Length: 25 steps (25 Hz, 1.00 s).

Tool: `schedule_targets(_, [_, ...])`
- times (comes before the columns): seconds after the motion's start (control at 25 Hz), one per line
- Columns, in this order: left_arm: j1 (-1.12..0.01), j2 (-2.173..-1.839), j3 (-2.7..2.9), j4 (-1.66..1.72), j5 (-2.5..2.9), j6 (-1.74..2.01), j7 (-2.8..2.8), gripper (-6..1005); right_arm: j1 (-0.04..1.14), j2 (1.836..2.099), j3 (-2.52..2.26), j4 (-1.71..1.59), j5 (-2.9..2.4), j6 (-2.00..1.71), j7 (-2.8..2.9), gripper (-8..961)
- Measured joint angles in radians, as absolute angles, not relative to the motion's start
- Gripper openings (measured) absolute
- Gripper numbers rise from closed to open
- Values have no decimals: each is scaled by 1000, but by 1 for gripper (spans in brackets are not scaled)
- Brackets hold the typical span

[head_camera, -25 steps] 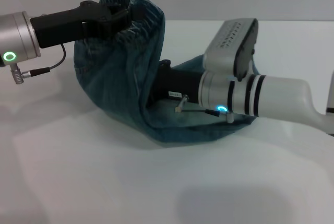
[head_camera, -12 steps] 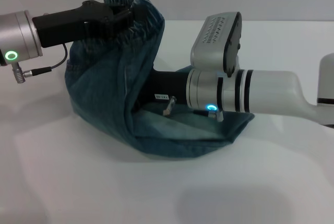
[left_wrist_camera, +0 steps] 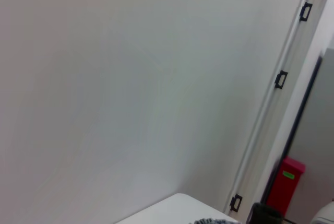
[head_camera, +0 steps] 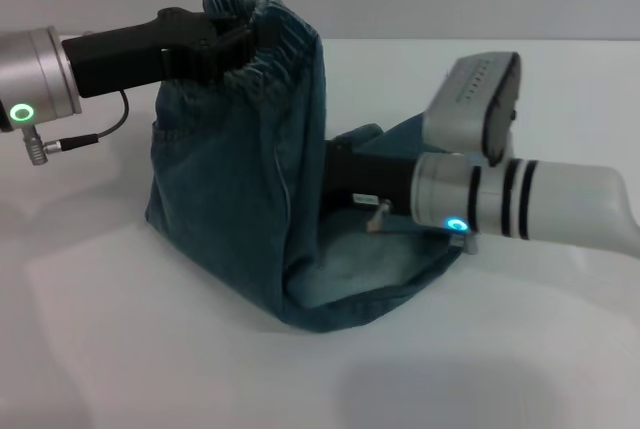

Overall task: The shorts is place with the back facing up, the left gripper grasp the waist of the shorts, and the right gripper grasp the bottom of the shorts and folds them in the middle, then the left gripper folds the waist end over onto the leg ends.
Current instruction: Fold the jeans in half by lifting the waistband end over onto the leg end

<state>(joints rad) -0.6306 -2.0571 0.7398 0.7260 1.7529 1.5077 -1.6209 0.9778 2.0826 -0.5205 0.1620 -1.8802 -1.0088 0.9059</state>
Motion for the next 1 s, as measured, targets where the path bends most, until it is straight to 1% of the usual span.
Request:
schedule_targets(0.2, [-628, -2057, 757, 724, 1753, 1507, -1619, 86, 894, 2082, -514, 109, -1880, -1005, 909, 630])
schedule_targets(0.52, [-623, -2059, 814, 716, 1750, 1508, -1613, 86, 804, 2082, -437, 24, -1872, -1004, 909, 629])
schedule_targets(1.0, [-639, -2069, 896, 712, 1730, 1495, -1615, 86, 715, 2083, -89, -61, -1869, -1004, 817, 628])
